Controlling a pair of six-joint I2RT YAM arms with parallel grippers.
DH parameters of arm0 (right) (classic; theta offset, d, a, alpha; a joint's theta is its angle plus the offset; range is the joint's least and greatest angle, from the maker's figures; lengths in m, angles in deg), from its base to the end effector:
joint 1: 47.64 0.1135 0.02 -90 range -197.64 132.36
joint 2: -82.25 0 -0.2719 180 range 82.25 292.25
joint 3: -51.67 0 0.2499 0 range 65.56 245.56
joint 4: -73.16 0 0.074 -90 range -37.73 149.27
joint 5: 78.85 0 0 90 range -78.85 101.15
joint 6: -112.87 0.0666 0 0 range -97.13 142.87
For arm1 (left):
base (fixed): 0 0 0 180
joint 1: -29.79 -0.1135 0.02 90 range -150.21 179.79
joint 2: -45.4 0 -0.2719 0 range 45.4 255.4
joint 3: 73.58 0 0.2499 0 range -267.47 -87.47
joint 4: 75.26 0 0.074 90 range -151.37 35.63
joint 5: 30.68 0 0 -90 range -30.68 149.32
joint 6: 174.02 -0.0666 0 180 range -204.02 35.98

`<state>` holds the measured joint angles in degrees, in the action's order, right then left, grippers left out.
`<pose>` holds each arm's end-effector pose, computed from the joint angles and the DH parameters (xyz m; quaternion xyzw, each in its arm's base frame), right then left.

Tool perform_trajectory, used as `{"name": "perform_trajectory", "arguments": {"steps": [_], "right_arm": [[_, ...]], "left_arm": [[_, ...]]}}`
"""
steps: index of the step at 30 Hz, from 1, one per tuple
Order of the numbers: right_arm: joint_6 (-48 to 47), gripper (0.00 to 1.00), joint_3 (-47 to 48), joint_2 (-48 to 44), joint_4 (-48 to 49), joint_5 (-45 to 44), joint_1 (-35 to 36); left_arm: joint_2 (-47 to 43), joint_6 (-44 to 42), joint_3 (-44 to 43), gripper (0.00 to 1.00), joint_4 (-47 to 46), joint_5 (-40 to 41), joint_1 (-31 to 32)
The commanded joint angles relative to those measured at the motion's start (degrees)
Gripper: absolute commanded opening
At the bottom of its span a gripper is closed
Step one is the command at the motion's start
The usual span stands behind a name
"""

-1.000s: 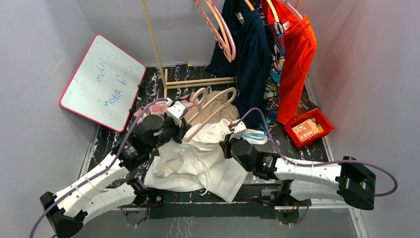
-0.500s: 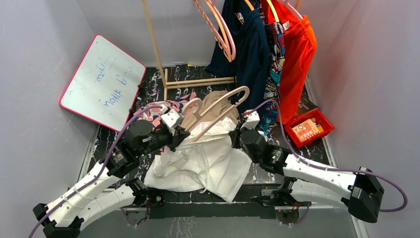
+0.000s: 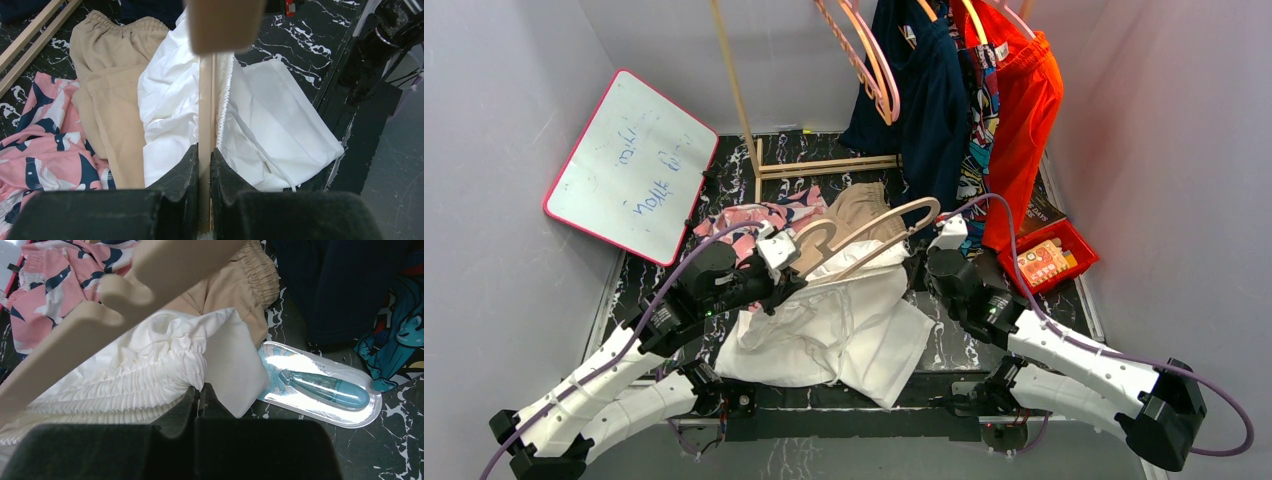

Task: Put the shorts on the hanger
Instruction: Hang the shorts on the hanger.

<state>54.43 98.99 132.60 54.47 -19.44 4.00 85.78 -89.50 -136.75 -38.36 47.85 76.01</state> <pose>0.1619 0.1500 0.2610 0.0066 0.8119 0.1961 0.5498 0.1138 -0.1379 0.3525 0.3974 0.6793 -0.2868 0.5461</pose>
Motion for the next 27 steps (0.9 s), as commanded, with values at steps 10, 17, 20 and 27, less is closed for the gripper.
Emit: {"name": "perform_trajectory", "arguments": {"steps": [10, 17, 20, 27], "right_arm": [[-0.9, 0.0, 5.4, -4.0, -11.6, -4.7, -8.9], [-1.3, 0.0, 8.4, -3.9, -14.9, -3.0, -13.1], [-1.3, 0.0, 9.8, -3.2, -16.5, -3.0, -14.9], [-2.1, 0.0, 14.3, -2.3, -19.9, -2.1, -18.0]], "left_arm": [[0.8, -4.3, -3.2, 0.0, 11.9, 2.9, -0.4], [-0.9, -4.7, -3.1, 0.0, 12.7, 2.1, -0.3], [-0.7, -5.4, -3.8, 0.0, 13.5, 1.0, -0.3], [1.1, -7.3, -5.8, 0.0, 16.4, -1.3, -0.3]]}}
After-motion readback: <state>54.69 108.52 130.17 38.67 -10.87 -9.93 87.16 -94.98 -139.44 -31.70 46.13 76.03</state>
